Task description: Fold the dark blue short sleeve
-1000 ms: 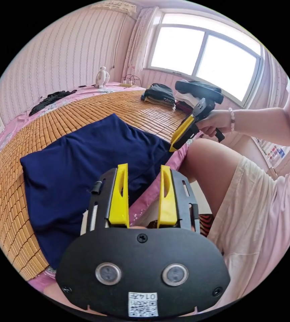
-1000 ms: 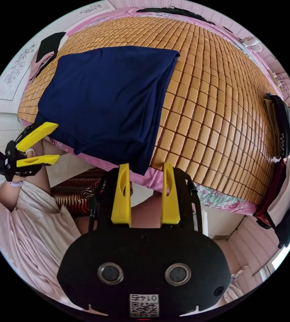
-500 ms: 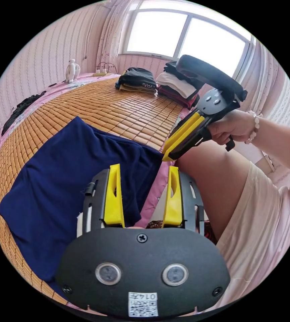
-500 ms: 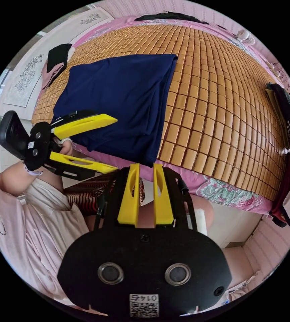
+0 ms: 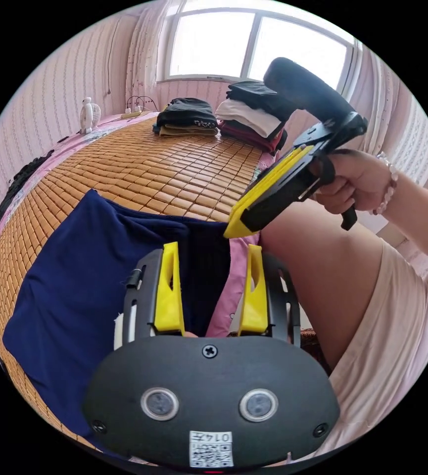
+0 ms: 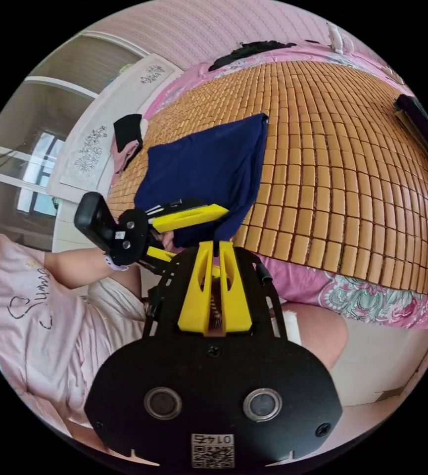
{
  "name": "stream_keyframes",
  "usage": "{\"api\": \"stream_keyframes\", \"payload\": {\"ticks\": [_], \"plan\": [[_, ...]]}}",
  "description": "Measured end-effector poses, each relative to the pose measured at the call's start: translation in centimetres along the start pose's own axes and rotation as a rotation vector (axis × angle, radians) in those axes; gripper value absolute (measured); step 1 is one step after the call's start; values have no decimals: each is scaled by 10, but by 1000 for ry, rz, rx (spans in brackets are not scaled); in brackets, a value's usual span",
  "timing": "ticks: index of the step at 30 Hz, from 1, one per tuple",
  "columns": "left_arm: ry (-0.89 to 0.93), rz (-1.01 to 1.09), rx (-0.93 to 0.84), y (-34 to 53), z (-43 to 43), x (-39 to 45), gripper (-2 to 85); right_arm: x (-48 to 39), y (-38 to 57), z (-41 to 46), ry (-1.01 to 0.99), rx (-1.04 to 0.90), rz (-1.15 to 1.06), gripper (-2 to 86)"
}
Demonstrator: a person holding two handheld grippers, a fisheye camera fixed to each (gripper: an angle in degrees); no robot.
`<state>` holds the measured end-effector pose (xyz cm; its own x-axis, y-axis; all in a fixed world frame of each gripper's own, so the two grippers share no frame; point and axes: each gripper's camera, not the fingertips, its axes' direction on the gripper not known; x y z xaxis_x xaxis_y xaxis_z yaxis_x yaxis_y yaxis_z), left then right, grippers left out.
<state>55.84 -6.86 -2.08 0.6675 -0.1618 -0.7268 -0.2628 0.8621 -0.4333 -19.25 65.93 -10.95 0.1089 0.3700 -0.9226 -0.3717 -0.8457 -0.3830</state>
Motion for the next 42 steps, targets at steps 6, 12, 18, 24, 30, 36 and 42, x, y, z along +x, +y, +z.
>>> {"api": "stream_keyframes", "payload": {"ticks": [6, 12, 18, 24, 30, 36, 42], "plan": [[-58, -68, 2, 6, -2, -11, 67, 11, 17, -15, -163, 57, -32, 6], [-10, -86, -30, 23, -16, -13, 2, 40, 36, -33, -38, 227, 96, 72], [100, 18, -13, 59, -42, 12, -2, 79, 28, -13, 92, 252, 256, 126], [184, 9, -16, 93, -69, 13, -3, 106, 35, -16, -37, 347, 347, 46], [111, 12, 105, 111, -104, 6, -3, 98, 54, -51, -131, 496, 331, 15], [163, -130, 298, 123, -139, -9, -3, 59, 60, -116, -49, 593, 242, 14], [108, -333, 365, 167, -179, -46, 1, -13, -6, -100, 32, 481, 29, 23]]}}
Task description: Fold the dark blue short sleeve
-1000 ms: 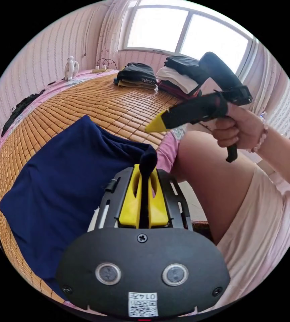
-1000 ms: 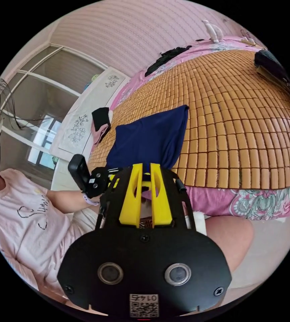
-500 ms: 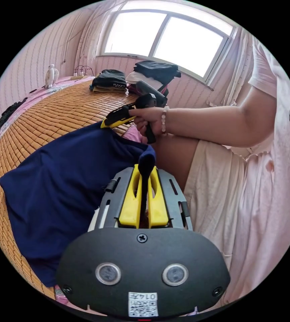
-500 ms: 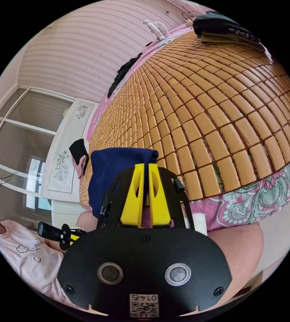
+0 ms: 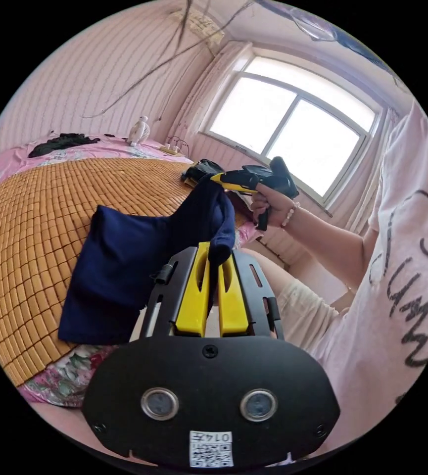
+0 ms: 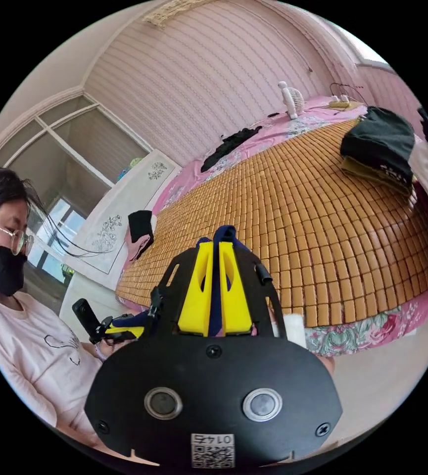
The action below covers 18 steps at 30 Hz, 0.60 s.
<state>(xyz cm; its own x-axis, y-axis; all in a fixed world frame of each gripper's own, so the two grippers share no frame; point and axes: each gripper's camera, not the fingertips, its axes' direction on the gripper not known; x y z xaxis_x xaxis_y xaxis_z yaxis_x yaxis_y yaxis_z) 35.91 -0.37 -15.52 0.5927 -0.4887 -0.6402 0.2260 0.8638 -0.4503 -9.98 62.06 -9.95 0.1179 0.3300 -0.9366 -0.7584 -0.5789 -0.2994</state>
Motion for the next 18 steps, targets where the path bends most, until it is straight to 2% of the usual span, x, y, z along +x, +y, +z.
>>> {"api": "stream_keyframes", "payload": {"ticks": [6, 8, 10, 16, 18], "plan": [[-194, -280, -51, 43, -65, -72, 44, -73, -43, 137, -105, -160, -184, 79], [-304, -404, -86, 64, -86, -95, 71, -88, -49, 170, -72, -224, -238, 91], [-336, -470, -96, 75, -100, -106, 89, -106, -54, 196, 2, -267, -303, 98], [-386, -437, -79, 80, -115, -115, 83, -134, -76, 243, 160, -341, -394, 105], [-349, -427, -98, 78, -108, -118, 83, -140, -84, 264, 194, -381, -413, 113]]}}
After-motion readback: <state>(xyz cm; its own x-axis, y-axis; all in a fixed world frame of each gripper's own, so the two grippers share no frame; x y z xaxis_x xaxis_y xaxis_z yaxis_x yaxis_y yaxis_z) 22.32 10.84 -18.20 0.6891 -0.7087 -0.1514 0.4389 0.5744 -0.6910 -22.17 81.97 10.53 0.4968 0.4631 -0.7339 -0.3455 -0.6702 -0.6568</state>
